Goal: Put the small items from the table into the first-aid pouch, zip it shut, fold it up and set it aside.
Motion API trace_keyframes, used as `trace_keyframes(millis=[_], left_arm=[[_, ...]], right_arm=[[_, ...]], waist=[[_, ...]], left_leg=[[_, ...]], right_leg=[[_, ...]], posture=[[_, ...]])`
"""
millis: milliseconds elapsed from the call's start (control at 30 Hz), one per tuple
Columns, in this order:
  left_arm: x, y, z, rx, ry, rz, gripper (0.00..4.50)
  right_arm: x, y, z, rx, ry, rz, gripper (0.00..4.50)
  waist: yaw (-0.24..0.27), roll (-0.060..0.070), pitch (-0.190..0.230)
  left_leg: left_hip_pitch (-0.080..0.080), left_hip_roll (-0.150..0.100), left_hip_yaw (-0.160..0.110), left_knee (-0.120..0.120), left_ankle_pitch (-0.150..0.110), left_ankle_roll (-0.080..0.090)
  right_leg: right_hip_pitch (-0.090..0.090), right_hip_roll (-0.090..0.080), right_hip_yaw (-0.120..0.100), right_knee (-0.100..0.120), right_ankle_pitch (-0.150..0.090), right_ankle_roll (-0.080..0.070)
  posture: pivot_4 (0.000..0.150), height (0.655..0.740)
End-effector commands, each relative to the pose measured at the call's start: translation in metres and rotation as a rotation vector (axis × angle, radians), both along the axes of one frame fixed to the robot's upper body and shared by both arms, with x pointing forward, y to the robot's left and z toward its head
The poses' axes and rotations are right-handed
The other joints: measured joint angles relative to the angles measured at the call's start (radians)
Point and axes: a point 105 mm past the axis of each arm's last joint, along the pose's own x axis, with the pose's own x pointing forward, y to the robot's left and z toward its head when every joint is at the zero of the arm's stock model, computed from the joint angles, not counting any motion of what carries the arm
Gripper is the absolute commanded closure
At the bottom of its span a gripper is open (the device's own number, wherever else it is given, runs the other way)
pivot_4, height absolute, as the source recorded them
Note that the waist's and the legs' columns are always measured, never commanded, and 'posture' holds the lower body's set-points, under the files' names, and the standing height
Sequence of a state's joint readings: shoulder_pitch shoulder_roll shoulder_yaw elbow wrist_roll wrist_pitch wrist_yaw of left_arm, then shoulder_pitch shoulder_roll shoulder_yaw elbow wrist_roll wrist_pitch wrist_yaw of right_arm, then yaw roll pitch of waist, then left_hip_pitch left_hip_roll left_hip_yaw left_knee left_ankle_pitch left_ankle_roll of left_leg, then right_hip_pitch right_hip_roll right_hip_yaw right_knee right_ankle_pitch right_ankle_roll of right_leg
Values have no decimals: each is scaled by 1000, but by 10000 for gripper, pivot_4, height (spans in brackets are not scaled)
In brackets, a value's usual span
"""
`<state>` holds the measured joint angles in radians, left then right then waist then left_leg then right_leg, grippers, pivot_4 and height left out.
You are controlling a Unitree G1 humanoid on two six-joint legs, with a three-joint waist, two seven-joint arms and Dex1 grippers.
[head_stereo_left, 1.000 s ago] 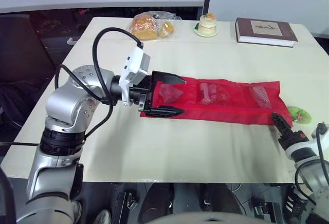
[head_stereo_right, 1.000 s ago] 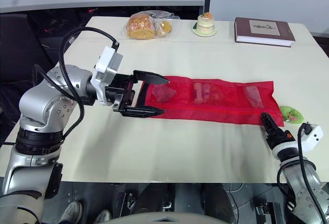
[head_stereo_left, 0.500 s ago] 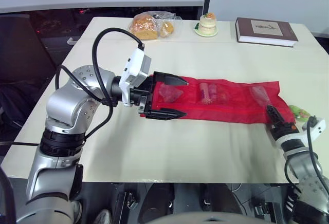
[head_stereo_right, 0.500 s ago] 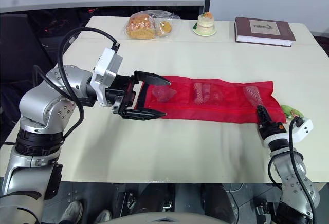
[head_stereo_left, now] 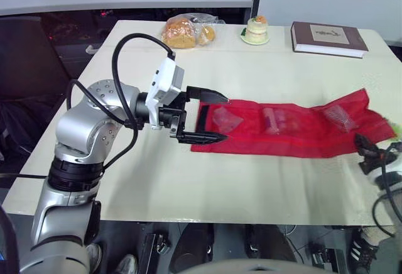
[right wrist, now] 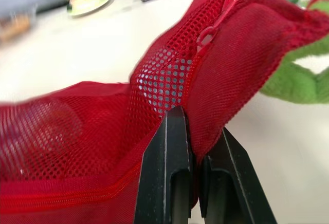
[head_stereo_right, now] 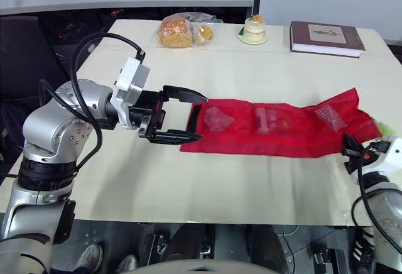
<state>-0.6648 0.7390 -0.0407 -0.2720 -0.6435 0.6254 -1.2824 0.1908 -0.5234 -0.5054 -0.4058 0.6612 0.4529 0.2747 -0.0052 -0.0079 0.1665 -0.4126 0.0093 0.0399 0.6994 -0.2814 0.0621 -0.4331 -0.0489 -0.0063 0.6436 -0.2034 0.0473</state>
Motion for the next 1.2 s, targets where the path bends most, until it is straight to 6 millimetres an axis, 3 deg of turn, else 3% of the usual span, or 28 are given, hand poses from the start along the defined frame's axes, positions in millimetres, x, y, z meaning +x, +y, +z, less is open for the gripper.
trace_keyframes(millis=[33, 100, 200, 300, 400, 433, 533, 667, 733, 767, 1067, 1200], left_arm=[[-1, 1, 12, -26, -38, -2, 0], [0, 1, 11, -23, -38, 0, 0], [1, 0, 10, -24, -36, 1, 0], [1, -1, 9, -26, -36, 0, 0], [2, 0, 10, -27, -38, 8, 0], [3, 1, 10, -28, -38, 12, 0], [3, 4, 7, -26, -28, 33, 0], [6, 10, 0, -26, -1, 70, 0], [9, 14, -5, -25, 22, 96, 0], [10, 16, -8, -25, 35, 108, 0], [17, 52, -78, -87, 557, 374, 0], [28, 65, -102, -154, 655, 547, 0]], right_arm=[[0, 36, 38, -277, -84, 203, 44493], [1, 59, 42, -377, -69, 307, 44493], [7, 108, 39, -490, -64, 487, 44493], [6, 144, 12, -657, -8, 651, 44493], [5, 162, -9, -798, 14, 739, 44493], [5, 163, -13, -838, 18, 754, 44493], [3, 160, -8, -852, 38, 782, 35842], [-2, 163, 16, -737, -14, 803, 18195], [-8, 166, 27, -675, -34, 833, 5252], [-10, 166, 32, -656, -44, 844, 2773], [-38, 153, 80, -377, -181, 961, 1276], [-41, 144, 93, -349, -182, 986, 1276]], waist=[[-6, 0, 0], [-8, 0, 0], [-9, -1, 0], [-6, -2, 0], [4, -2, 0], [6, -2, 0], [7, -2, 0], [10, -3, 1], [10, -3, 1], [11, -3, 1], [18, -4, 1], [19, -4, 1]], left_leg=[[0, 0, 0, 0, 0, 0], [0, 1, 0, 0, 0, 0], [0, 1, 0, 0, 0, 0], [0, 1, 0, 0, 0, 0], [-2, 1, -2, 1, 0, 0], [-2, 1, -2, 1, 1, -1], [-2, 0, 1, 2, 1, -2], [-2, 0, 1, 3, 1, -2], [-1, 1, 1, 3, 1, -2], [-1, 1, 0, 3, 1, -2], [-1, 1, -1, 3, -1, 1], [-1, 1, -2, 3, -1, 1]], right_leg=[[0, 1, 0, 0, 0, 0], [0, 1, 0, 0, 0, 0], [0, 2, 0, 0, 0, 0], [-1, 2, 0, 0, 0, 0], [-1, 2, -1, -1, 0, 0], [-1, 2, -1, -1, 0, 0], [-1, 0, 0, -1, -1, 1], [0, 0, 1, -1, 0, 1], [0, 1, 0, 0, 0, 1], [0, 1, 0, 0, 0, 1], [1, 0, -1, 0, 0, 1], [1, -1, -2, 0, 0, 1]], posture=[[1500, 7289], [1500, 7289], [1500, 7289], [1500, 7289], [1500, 7289], [1500, 7289], [1500, 7289], [1500, 7289], [1500, 7289], [1500, 7289], [1500, 7289], [1500, 7289]])
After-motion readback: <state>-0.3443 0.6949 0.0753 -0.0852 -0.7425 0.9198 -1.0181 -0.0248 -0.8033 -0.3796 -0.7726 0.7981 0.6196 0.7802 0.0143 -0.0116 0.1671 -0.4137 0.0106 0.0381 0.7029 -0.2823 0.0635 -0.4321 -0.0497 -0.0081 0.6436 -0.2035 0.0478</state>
